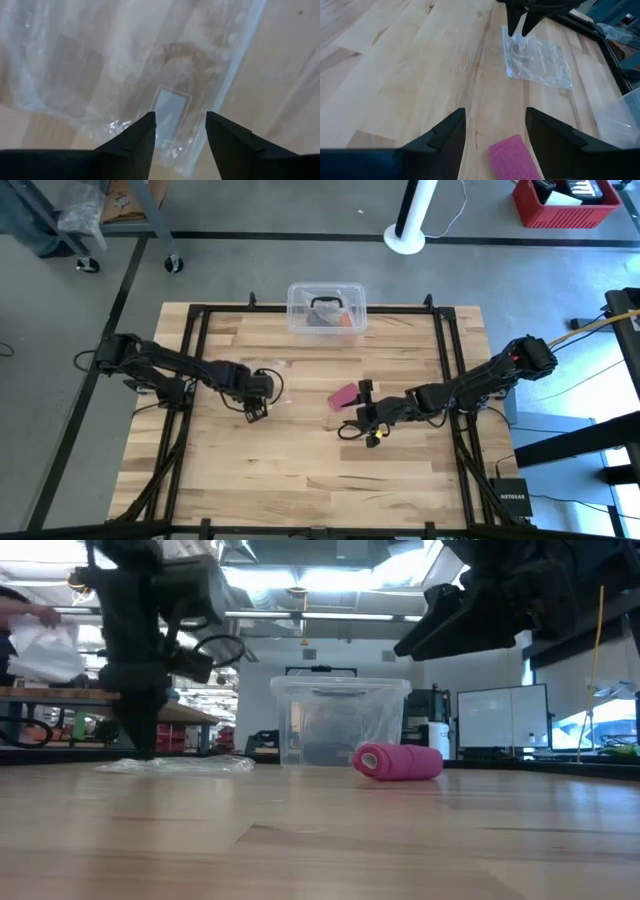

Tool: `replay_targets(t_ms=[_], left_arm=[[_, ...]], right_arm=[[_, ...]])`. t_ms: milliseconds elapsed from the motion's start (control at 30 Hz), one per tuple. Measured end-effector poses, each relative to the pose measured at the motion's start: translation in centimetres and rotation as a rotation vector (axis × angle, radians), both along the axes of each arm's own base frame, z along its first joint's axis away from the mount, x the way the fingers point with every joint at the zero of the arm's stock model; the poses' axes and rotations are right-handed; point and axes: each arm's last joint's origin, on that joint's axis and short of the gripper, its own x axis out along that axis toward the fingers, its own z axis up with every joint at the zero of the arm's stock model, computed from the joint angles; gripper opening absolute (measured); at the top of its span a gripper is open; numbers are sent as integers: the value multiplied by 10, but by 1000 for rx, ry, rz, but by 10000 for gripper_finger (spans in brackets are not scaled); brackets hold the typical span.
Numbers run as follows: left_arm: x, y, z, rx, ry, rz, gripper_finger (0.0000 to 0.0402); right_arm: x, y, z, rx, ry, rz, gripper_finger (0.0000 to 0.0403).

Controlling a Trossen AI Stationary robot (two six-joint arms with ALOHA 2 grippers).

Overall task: Roll bandage
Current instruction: Open the transparent zip lock bag

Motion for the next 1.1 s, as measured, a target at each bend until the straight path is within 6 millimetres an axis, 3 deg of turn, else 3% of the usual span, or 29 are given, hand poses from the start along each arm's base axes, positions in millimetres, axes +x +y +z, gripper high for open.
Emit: replay_targets(t_ms=[400, 500, 667, 767, 967, 1100], left_arm=[[-10, -1, -32, 7, -97, -47, 158], [-11, -2, -36, 6, -91, -46, 118], [-8, -2, -39, 12, -100, -75, 16], [-4, -2, -38, 23, -132, -98, 11], [10, -10, -10, -27, -167, -145, 3], [25, -20, 35, -89, -269, -215, 2]], right_arm=[[0, -1, 0, -19, -9, -33, 209], [0, -1, 1, -19, -11, -34, 209], [0, -1, 1, -19, -11, -34, 209], [0, -1, 1, -20, -12, -35, 209], [-3, -2, 8, -74, -37, -40, 209], [-11, 4, 19, -107, -71, 1, 209]])
